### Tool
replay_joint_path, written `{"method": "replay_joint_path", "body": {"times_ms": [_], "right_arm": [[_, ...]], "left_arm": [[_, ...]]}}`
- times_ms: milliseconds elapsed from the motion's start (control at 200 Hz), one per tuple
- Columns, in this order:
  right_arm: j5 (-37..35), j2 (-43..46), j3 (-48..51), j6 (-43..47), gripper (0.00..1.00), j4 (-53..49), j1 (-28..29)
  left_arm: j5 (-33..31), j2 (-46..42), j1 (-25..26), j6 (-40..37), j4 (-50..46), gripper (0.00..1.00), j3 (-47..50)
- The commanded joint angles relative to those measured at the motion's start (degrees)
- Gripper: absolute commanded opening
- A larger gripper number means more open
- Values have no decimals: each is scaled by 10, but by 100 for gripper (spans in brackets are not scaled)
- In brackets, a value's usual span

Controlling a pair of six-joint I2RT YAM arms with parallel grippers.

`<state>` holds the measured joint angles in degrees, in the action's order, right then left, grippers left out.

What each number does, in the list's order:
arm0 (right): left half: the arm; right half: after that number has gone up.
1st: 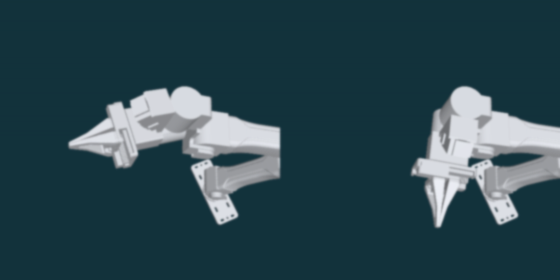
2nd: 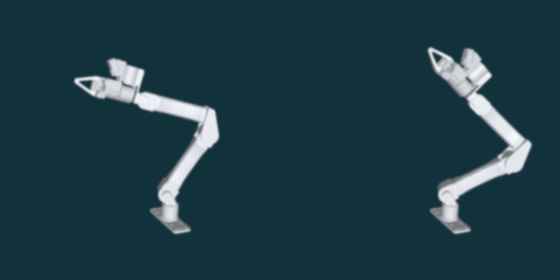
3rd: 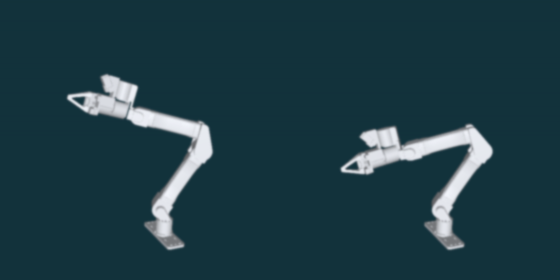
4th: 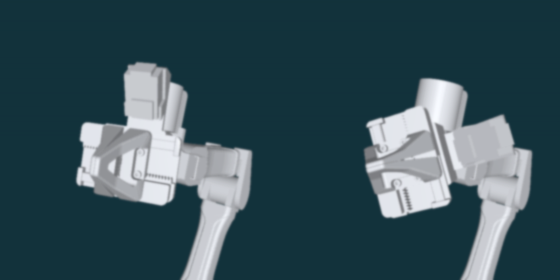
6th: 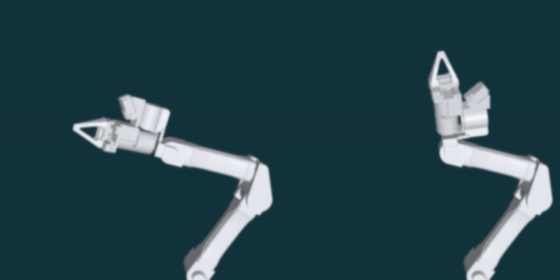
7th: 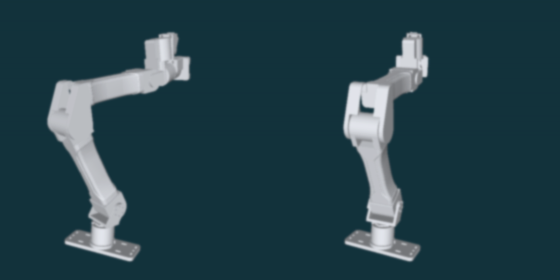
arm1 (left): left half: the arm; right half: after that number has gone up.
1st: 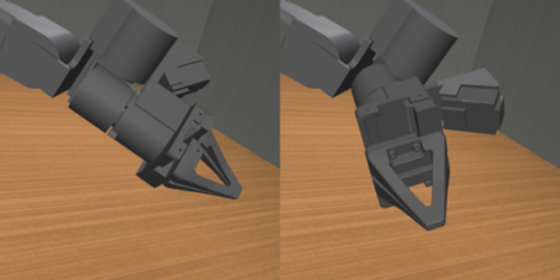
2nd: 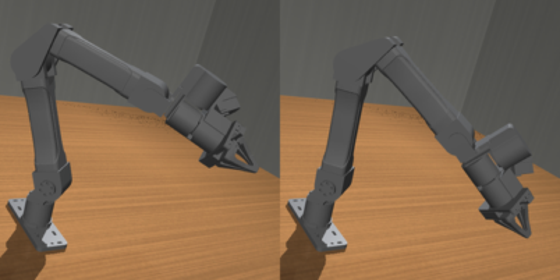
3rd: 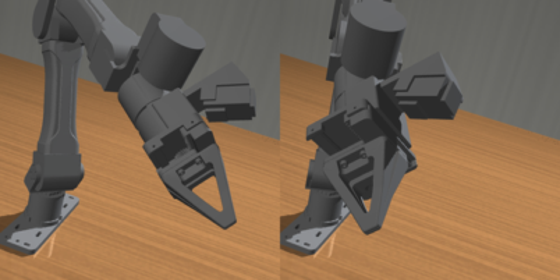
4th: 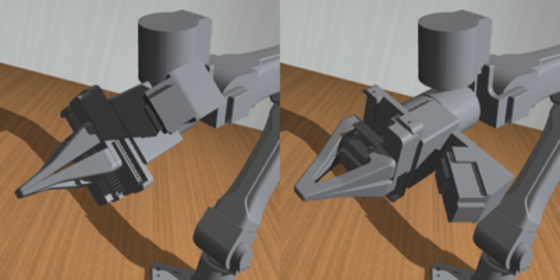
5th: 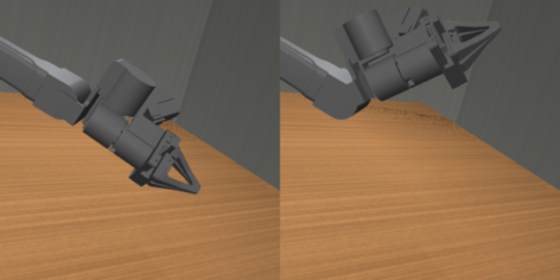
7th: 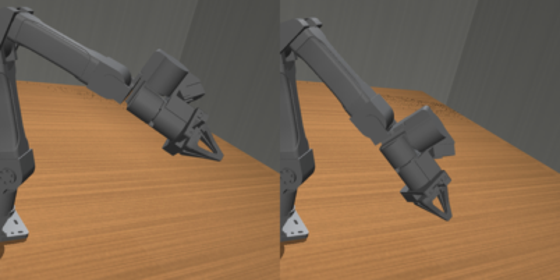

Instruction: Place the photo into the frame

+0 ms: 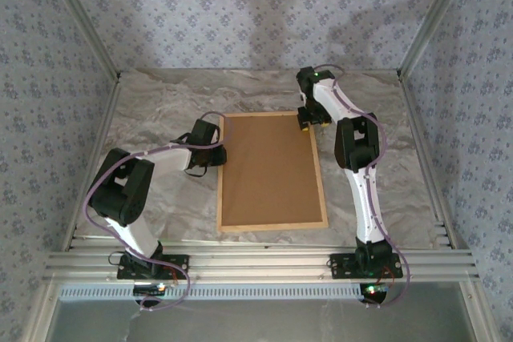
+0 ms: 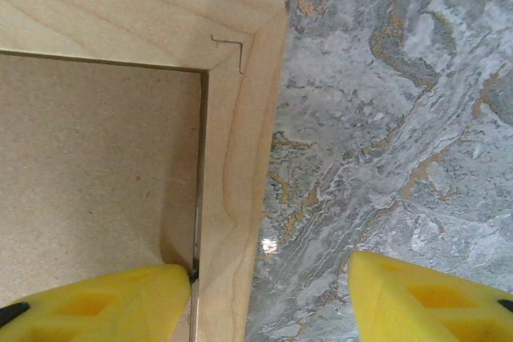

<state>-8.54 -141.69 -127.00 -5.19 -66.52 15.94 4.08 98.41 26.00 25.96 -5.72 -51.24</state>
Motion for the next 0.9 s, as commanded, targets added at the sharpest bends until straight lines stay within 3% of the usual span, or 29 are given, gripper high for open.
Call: {"method": "replay_joint_path", "body": {"times_ms": [0,215,550,895], "right_arm": [[74,-45,31,-15,61,10,22],[109,-37,46,-25,61,34,17],[226,38,128,-42,61,129,-18],[151,190,207,-45,63,173,-45]], "left_arm": [[5,39,0,-18,-52,21,15],[5,38,-1,-19,-53,21,16],[4,41,-1,-19,-51,21,13],[-4,45,-3,-14,-54,21,6]]}}
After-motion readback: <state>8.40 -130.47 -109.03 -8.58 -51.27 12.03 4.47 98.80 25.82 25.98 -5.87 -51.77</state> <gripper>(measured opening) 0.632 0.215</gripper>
